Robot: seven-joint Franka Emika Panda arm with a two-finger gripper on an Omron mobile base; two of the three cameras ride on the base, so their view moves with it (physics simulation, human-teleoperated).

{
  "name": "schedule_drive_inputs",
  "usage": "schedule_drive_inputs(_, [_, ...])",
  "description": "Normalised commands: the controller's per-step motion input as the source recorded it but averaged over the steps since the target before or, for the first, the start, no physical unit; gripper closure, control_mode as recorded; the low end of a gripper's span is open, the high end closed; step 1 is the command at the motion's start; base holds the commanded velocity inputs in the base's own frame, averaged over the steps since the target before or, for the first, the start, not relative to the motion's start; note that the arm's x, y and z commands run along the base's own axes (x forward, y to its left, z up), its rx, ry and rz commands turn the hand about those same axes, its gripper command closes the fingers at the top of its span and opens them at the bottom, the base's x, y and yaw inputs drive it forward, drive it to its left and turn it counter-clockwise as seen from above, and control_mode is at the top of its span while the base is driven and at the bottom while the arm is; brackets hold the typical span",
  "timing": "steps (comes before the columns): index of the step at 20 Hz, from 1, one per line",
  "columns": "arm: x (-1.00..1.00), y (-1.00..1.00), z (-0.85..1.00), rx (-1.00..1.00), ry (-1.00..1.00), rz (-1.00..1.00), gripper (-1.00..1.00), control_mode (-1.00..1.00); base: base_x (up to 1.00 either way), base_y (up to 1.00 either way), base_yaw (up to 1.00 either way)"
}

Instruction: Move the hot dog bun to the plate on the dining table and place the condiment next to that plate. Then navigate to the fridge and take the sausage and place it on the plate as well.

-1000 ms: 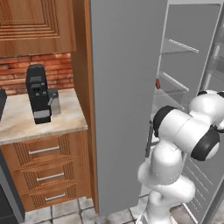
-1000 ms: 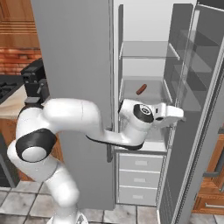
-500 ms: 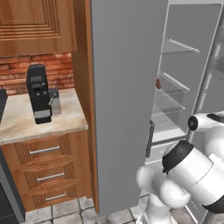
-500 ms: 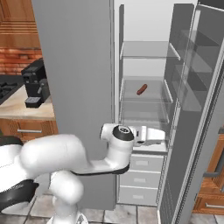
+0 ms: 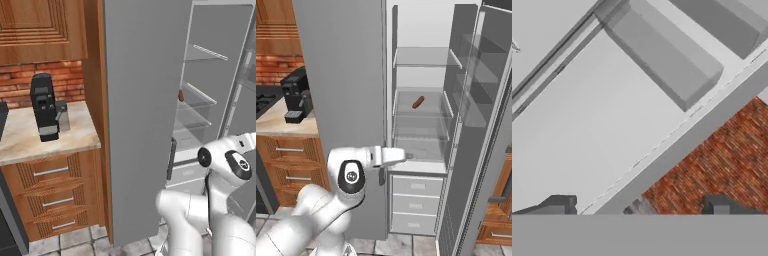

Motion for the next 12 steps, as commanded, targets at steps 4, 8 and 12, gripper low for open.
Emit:
schedule_drive_inputs(4, [-0.16,1.0,1.0,0.29,0.06,0.12,-1.0,-1.0,0.0,0.0,0.0])
schedule_drive_inputs(8, [-0.05,0.96,1.0,0.47,0.19,0.14,-1.0,-1.0,0.0,0.0,0.0])
schedule_drive_inputs(12, [-0.05,0.88,0.89,0.56,0.17,0.16,-1.0,-1.0,0.0,0.0,0.0])
